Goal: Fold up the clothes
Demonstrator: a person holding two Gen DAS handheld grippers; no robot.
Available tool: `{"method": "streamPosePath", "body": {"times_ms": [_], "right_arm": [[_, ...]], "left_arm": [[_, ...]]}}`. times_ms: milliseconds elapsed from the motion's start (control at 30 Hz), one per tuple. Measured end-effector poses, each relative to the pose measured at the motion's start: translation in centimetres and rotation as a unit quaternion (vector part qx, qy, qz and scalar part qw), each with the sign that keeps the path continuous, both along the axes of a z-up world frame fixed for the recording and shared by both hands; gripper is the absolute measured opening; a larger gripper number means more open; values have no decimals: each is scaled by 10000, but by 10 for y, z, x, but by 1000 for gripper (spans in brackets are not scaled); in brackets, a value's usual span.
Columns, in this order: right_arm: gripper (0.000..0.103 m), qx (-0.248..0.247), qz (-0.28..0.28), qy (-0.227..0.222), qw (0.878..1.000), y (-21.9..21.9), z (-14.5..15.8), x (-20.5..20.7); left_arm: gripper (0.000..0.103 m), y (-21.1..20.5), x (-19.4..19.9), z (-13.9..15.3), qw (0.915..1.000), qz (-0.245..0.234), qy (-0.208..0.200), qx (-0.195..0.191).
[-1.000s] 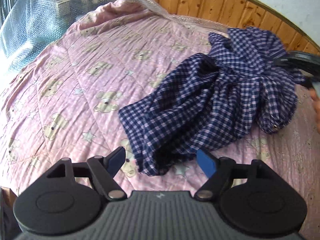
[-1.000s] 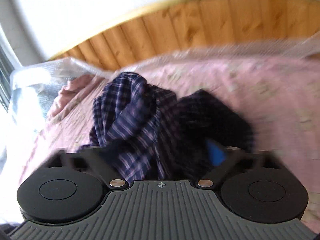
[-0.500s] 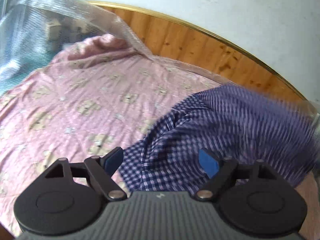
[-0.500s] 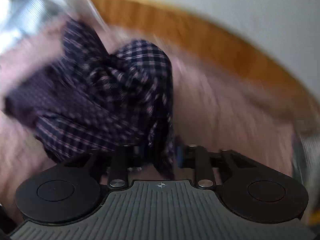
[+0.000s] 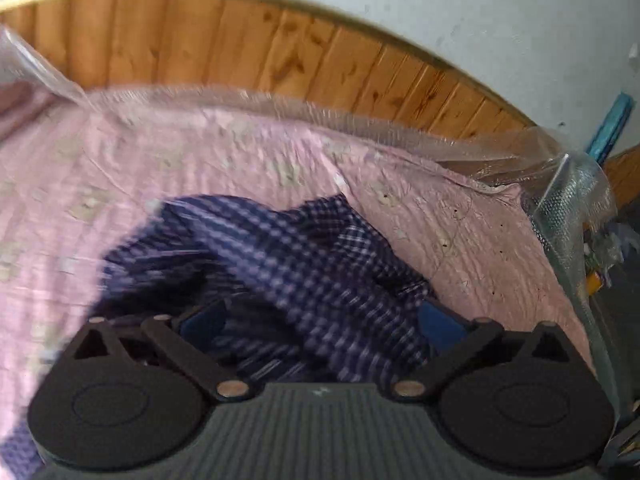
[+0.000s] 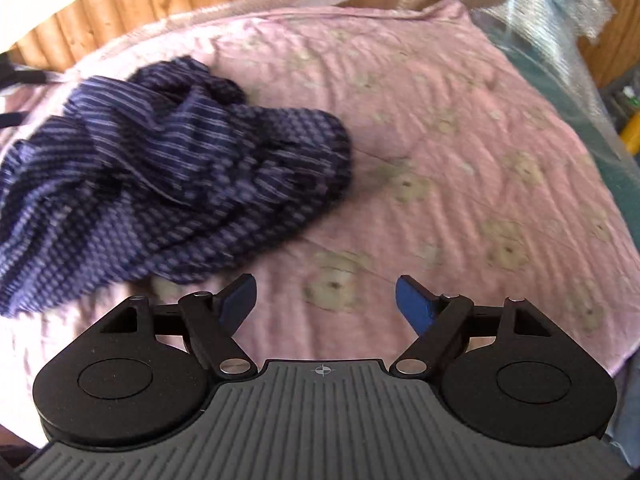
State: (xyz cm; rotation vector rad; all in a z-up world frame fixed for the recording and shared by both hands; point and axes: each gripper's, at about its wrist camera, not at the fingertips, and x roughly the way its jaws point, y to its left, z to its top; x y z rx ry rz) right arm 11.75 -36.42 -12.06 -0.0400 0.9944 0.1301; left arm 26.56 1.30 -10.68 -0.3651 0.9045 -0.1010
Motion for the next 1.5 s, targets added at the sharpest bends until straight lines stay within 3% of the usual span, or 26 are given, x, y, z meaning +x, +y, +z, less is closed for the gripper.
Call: {"method": "streamPosePath", "body": {"times_ms": [67, 100, 133, 167, 267, 367, 433, 467, 500, 533, 567, 633, 733, 800, 867, 967, 1000, 1067, 1100, 1133, 1167, 1200, 1300, 1367, 1433, 1500], "right_arm": [[84, 91, 132, -50, 9999, 10, 2, 7], [85, 142, 195, -29, 9997, 14, 1, 12], [85, 188, 240, 15, 9995, 16, -2, 17], [85, 233, 284, 59, 9993, 18, -4, 23], [85, 466, 280, 156, 9984, 17, -12, 42], [86, 1046, -245, 226, 9940, -1, -21, 64], [86, 1490, -703, 356, 9857, -14, -31, 78], [86, 1575, -869, 432, 9827, -17, -38, 86], [86, 1541, -939, 505, 9823, -17, -44, 93], [86, 1463, -968, 545, 9830, -15, -50, 100], [86, 1303, -919, 524, 9858, -12, -53, 105], [87, 956, -758, 423, 9916, -4, -56, 116], [89, 516, -456, 184, 9975, 8, -55, 131], [89, 371, -196, 32, 9991, 16, -53, 141], [89, 199, 131, 13, 9997, 25, -55, 152], [71, 93, 451, 317, 9984, 36, -58, 166], [64, 186, 447, 396, 9980, 36, -56, 167], [52, 411, 392, 418, 9975, 32, -51, 163], [37, 445, 377, 396, 9975, 30, -48, 159], [16, 487, 371, 363, 9975, 27, -45, 155], [12, 543, 382, 306, 9973, 24, -41, 150], [9, 597, 386, 238, 9972, 22, -37, 145], [4, 644, 414, -306, 9966, 18, -14, 133], [3, 790, 487, -862, 9919, 15, 16, 133], [3, 1101, 698, -1536, 9795, 17, 58, 142], [3, 1378, 973, -2159, 9617, 26, 104, 160]], "left_arm": [[97, -11, 33, -22, 9991, 168, 352, 190], [65, -13, 38, -30, 9985, 143, 466, 235], [1, -14, 41, -37, 9980, 98, 564, 259], [3, -15, 43, -44, 9974, 53, 663, 283], [1, -12, -7, -17, 9959, -829, 46, -364], [1, -14, -95, -14, 9778, -2002, 433, -431], [2, -10, -151, -30, 9594, -2637, 997, -90], [2, -4, -180, -40, 9476, -2901, 1334, 87], [4, 6, -198, -45, 9418, -2968, 1577, 69], [11, 18, -209, -46, 9404, -2932, 1720, 32], [14, 30, -211, -39, 9445, -2814, 1693, 115], [44, 56, -205, -18, 9575, -2510, 1386, 310], [70, 84, -168, 27, 9786, -1937, 440, 537], [81, 80, -129, 47, 9814, -1824, -116, 589], [91, 52, -86, 50, 9756, -2062, -436, 619], [93, -23, -26, 23, 9577, -2608, -615, 1046], [94, -44, -8, 6, 9520, -2770, -478, 1210], [93, -85, 26, -30, 9390, -3083, -137, 1521], [87, -101, 39, -52, 9295, -3240, 96, 1757], [57, -109, 52, -73, 9227, -3289, 350, 1982], [31, -116, 66, -94, 9158, -3308, 606, 2198], [4, -112, 78, -102, 9186, -3228, 740, 2159], [2, -50, 88, -59, 9659, -2245, 354, 1242], [2, 5, 74, 3, 9873, -1444, -326, 582], [2, 58, 40, 74, 9900, -770, -1136, 328], [3, 109, 1, 137, 9830, -110, -1824, 179]]}}
